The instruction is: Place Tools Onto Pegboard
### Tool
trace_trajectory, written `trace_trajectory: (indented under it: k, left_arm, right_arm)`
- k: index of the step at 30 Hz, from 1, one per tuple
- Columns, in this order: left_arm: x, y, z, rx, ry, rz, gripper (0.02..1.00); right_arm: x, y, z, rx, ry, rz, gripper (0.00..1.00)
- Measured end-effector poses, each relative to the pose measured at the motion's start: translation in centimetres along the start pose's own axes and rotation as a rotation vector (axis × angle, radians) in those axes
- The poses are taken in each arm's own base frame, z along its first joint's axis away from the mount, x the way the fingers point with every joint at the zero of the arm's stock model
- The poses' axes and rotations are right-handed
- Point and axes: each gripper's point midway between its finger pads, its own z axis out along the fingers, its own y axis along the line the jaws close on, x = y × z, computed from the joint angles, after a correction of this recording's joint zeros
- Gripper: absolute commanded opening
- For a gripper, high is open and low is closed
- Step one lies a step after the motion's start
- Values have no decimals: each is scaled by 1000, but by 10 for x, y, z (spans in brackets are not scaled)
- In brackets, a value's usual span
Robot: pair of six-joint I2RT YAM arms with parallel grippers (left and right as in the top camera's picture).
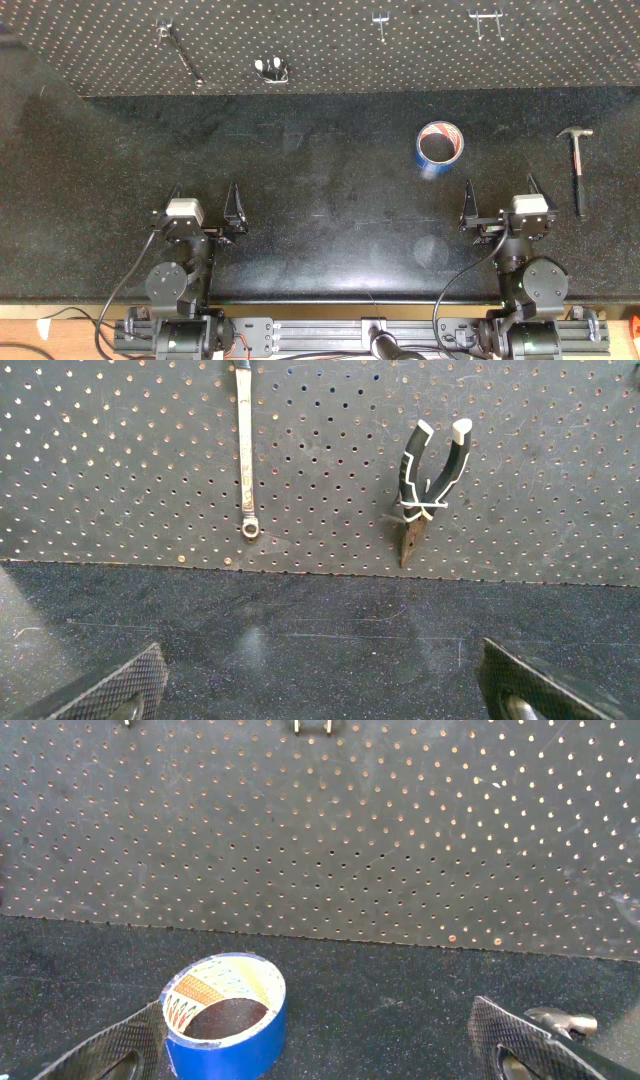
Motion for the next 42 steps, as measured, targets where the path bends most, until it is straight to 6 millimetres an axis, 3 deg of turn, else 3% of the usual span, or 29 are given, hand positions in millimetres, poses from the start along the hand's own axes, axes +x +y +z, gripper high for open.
trace_trajectory:
  k: [3,7,8,11,12,13,16,21,24,25,33,35,38,40,41,42]
  left_arm:
    - [0,0,0,0,0,0,996]
    - [0,0,0,0,0,0,996]
    - [0,0,0,0,-1,0,996]
    - [-1,0,0,0,-5,4,996]
    - [-1,0,0,0,-6,4,998]
    - [-1,0,0,0,-6,4,996]
    - [-1,0,0,0,-6,4,996]
    - [-1,0,0,0,-6,4,996]
    - [-1,0,0,1,-6,4,996]
    - [-1,0,0,0,-6,4,998]
    - [-1,0,0,0,-6,4,993]
    - [-1,0,0,0,-6,4,996]
    - [-1,0,0,0,-6,4,996]
    - [-1,0,0,0,-6,4,996]
    - [-1,0,0,0,-6,4,996]
    - [-1,0,0,0,-6,4,996]
  right_arm:
    - [0,0,0,0,0,13,985]
    - [13,-1,7,19,113,231,987]
    - [1,13,17,-24,202,261,985]
    - [-53,45,45,-129,242,260,985]
    - [-60,57,54,-159,264,253,985]
    - [-50,79,65,-206,354,232,985]
    - [-9,104,71,-242,566,183,985]
    - [19,106,74,-219,725,151,985]
    - [24,111,89,-213,772,142,985]
    - [36,112,91,-207,810,134,985]
    - [75,106,100,-140,911,88,985]
    - [81,105,102,-125,922,79,838]
    - [90,102,103,-102,942,63,400]
    - [90,100,104,-91,940,60,233]
    - [90,100,104,-92,939,58,80]
    - [90,100,104,-91,939,62,77]
